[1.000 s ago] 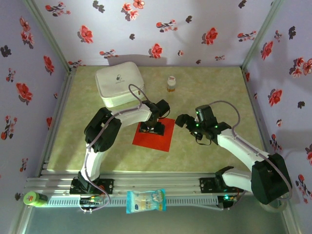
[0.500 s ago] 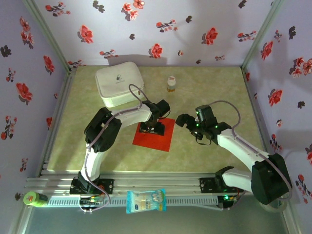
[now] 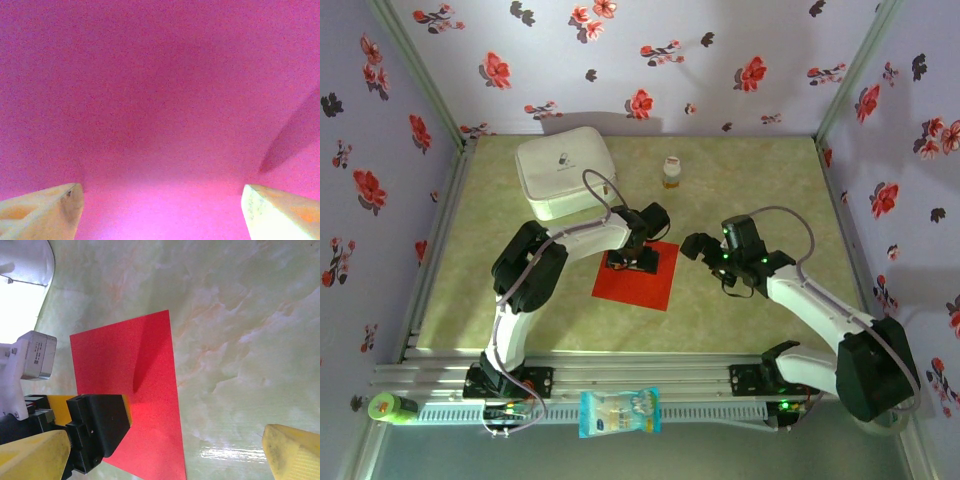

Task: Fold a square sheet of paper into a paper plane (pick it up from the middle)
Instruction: First fold the square sheet of paper in half at the center of the table.

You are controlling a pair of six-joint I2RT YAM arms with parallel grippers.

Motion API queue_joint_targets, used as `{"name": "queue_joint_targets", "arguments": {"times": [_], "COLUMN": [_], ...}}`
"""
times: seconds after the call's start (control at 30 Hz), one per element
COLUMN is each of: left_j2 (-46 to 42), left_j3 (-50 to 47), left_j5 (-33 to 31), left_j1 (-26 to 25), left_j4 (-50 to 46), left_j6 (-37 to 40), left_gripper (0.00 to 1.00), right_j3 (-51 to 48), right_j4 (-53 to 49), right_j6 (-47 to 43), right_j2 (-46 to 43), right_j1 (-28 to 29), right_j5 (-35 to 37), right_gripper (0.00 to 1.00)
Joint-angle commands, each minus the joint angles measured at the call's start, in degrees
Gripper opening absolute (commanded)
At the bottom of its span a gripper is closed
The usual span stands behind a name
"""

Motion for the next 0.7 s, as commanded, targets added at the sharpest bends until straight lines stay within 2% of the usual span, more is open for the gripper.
{"name": "queue_joint_targets", "arguments": {"times": [0.0, 0.67], "left_j2": [0.4, 4.6], "left_j3": [0.4, -1.3], "left_j5": [-0.9, -1.0], "left_j1": [-0.4, -1.5], "left_j4": [0.2, -0.8], "left_j6": [-0.9, -1.7], "left_gripper": [0.83, 0.82], "right_j3": [-1.2, -1.7], "right_j4": [-0.4, 0.6], "right_j6": [1.2, 3.1], "right_j2": [-1.3, -0.3], "right_j1": [-0.2, -0.2], "right_j5": [1.4, 2.4], "right_gripper": [0.99, 0.99]}}
